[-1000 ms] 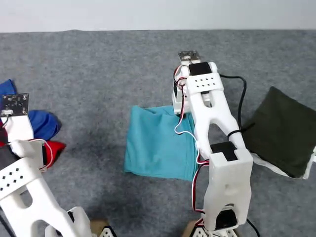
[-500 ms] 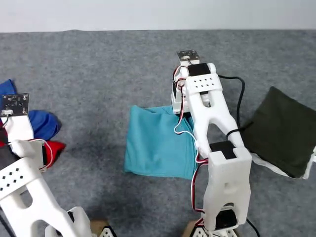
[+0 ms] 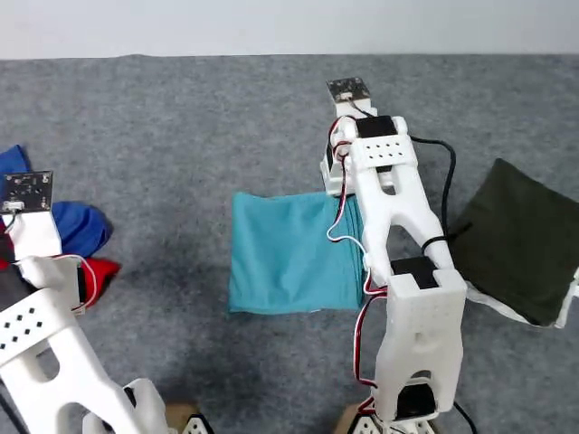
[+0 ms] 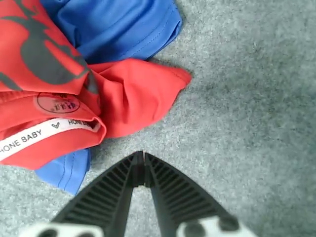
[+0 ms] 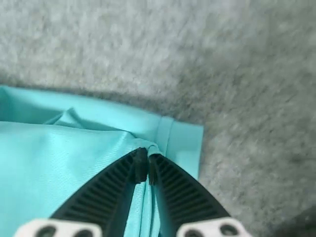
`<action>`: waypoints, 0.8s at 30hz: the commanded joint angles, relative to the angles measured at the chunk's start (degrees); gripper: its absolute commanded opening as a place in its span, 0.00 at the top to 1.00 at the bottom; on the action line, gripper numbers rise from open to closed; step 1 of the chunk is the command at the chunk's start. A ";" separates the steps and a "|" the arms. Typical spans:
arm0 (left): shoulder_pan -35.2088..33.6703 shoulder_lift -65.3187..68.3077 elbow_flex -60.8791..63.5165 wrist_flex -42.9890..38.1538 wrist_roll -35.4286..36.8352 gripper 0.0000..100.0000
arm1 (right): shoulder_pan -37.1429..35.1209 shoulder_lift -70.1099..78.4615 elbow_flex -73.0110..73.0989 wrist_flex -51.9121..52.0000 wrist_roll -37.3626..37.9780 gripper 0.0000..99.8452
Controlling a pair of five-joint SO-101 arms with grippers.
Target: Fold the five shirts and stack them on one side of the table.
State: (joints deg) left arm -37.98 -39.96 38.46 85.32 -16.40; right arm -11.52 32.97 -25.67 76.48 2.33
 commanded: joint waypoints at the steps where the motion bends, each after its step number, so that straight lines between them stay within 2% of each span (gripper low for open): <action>1: 0.18 -1.23 -0.22 -0.70 -0.70 0.99 | 1.01 -0.66 -2.99 -3.21 1.05 0.99; 6: 0.18 -1.23 -0.22 -0.79 -0.79 0.99 | 0.92 0.22 -5.80 -4.79 2.99 0.99; 17: 0.18 -1.23 -0.22 -0.44 -0.79 0.99 | 1.36 9.63 -22.59 -2.42 5.45 0.99; 24: 0.09 -1.32 -0.22 -0.44 -0.79 0.99 | 5.49 16.57 -30.24 1.89 5.45 0.99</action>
State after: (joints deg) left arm -37.98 -39.96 38.46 85.32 -16.57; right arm -8.53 49.23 -50.90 77.10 7.25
